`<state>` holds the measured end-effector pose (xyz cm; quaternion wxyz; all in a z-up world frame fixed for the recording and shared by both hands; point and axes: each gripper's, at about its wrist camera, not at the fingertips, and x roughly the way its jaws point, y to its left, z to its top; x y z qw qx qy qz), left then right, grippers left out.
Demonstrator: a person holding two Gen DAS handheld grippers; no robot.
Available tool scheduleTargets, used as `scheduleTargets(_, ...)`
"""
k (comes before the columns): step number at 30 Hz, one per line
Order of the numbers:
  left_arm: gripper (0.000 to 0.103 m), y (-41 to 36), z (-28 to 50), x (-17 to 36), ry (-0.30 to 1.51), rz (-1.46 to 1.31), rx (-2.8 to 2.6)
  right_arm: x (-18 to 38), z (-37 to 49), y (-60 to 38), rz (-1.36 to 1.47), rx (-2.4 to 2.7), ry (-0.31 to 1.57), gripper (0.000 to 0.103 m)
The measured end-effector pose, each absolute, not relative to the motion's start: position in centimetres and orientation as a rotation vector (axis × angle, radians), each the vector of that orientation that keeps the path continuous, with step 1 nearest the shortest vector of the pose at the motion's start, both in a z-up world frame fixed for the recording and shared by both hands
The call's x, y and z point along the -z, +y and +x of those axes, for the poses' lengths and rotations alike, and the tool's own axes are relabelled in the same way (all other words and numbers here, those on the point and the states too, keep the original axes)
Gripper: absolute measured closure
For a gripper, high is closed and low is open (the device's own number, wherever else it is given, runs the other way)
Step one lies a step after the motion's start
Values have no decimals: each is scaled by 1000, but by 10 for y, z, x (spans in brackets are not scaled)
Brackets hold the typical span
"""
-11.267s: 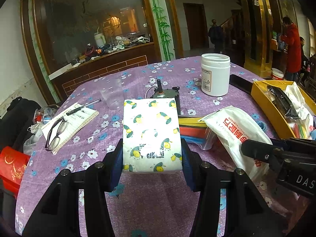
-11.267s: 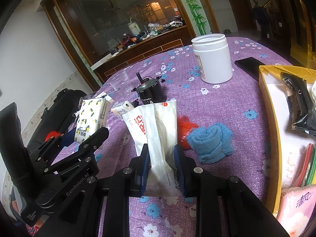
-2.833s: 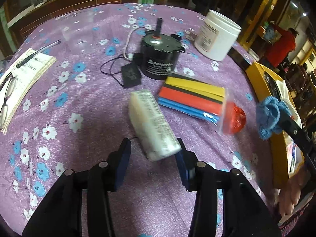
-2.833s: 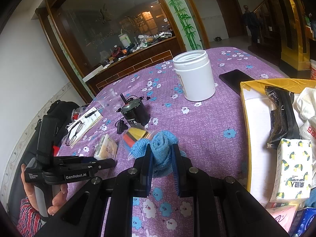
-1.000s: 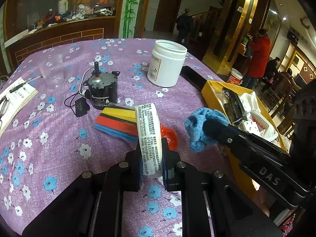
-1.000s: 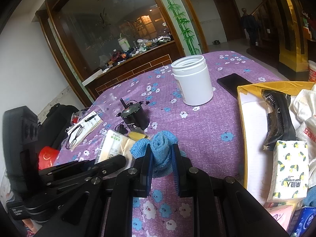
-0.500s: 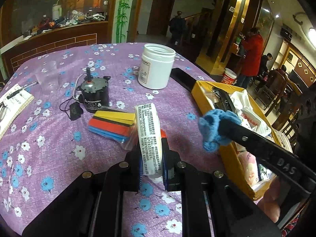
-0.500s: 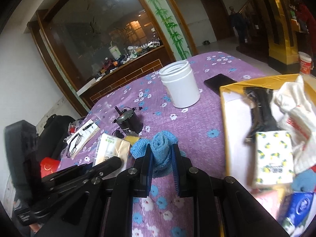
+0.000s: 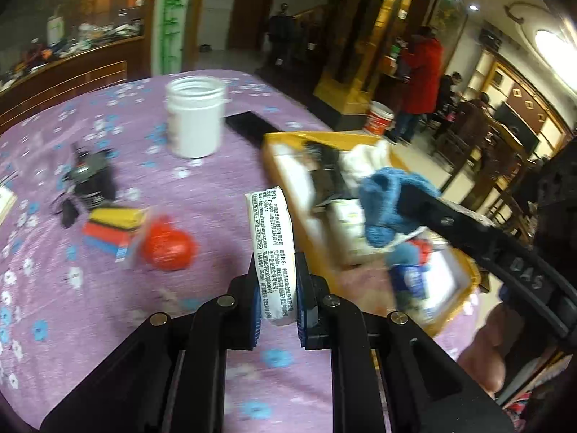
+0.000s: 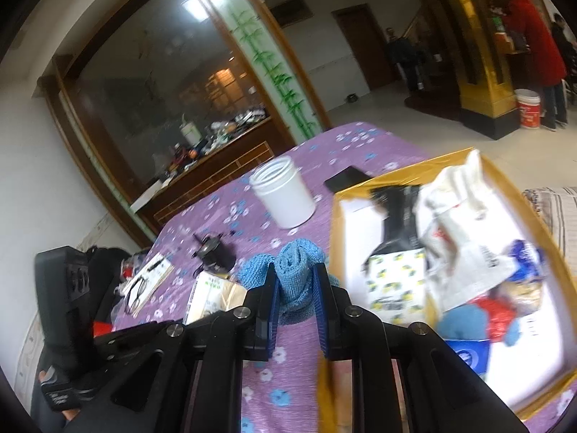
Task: Organize soft objects
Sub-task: 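Carry the white packet and blue cloth toward the yellow-rimmed box with both grippers, then lower the white packet into the box with the left gripper while the right releases the blue cloth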
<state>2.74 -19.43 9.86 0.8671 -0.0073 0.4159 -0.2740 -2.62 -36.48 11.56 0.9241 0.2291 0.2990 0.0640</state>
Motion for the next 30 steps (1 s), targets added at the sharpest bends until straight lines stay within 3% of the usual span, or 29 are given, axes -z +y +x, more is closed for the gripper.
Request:
scheduleTargets(14, 91, -317, 16, -70, 968, 3, 751, -110, -49, -469, 587, 29, 562, 85)
scheduleTargets(30, 90, -319, 13, -49, 953, 59, 752, -65, 22, -507, 564, 211, 789, 85)
